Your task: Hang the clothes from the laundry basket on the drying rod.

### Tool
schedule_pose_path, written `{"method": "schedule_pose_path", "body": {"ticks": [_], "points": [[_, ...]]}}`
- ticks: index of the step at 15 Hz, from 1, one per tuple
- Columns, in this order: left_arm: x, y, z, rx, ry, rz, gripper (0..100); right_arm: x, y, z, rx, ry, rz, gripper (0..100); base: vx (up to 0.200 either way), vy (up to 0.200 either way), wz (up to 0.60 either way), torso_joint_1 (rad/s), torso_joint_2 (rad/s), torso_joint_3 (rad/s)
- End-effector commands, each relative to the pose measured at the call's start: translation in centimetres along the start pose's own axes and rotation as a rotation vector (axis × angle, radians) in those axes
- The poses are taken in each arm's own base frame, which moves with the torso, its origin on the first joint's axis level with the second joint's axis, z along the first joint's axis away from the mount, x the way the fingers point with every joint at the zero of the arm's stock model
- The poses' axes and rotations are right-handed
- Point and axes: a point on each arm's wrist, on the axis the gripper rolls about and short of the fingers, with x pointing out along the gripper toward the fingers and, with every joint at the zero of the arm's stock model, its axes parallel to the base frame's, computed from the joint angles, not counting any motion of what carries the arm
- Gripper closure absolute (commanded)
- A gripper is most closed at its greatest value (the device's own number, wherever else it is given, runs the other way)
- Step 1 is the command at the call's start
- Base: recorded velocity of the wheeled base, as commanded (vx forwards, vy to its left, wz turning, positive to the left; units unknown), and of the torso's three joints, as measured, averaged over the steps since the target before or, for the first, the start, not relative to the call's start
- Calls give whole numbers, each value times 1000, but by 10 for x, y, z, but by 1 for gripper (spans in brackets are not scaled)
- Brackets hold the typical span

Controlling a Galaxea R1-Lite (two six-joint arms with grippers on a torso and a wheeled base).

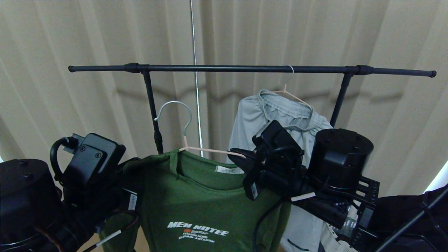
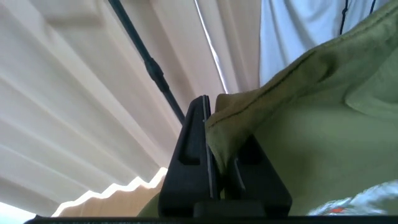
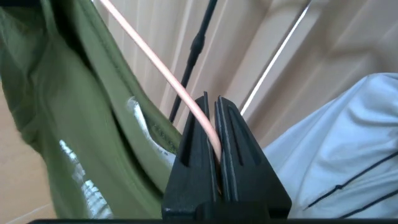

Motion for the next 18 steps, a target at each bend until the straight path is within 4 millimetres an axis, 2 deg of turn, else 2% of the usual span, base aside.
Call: {"method": "schedule_pose_path", "body": {"ticks": [1, 7, 8, 10, 14, 18], "points": [[0, 0, -1, 2, 3, -1, 100, 0, 0, 0, 0, -1, -1, 100, 0, 0, 0, 0, 0, 0], [-2, -1, -1, 5, 0, -8, 100, -2, 0, 1, 2, -9, -3, 100, 0, 0, 0, 0, 0, 0], [-3, -2, 1, -1, -7, -15, 0, -4, -1, 1, 2, -10, -3, 100, 0, 0, 0, 0, 0, 0], [-3, -2, 4, -16, -24, -26, 0, -9, -1, 4, 2, -19, -6, 100, 0, 0, 0, 0, 0, 0], [-31, 13, 13, -72, -167, -111, 0, -33, -30, -4, 15, 22, -120, 100, 0, 0, 0, 0, 0, 0], [-49, 24, 9, -81, -188, -98, 0, -55, -50, -1, 26, 11, -195, 100, 0, 0, 0, 0, 0, 0]]}}
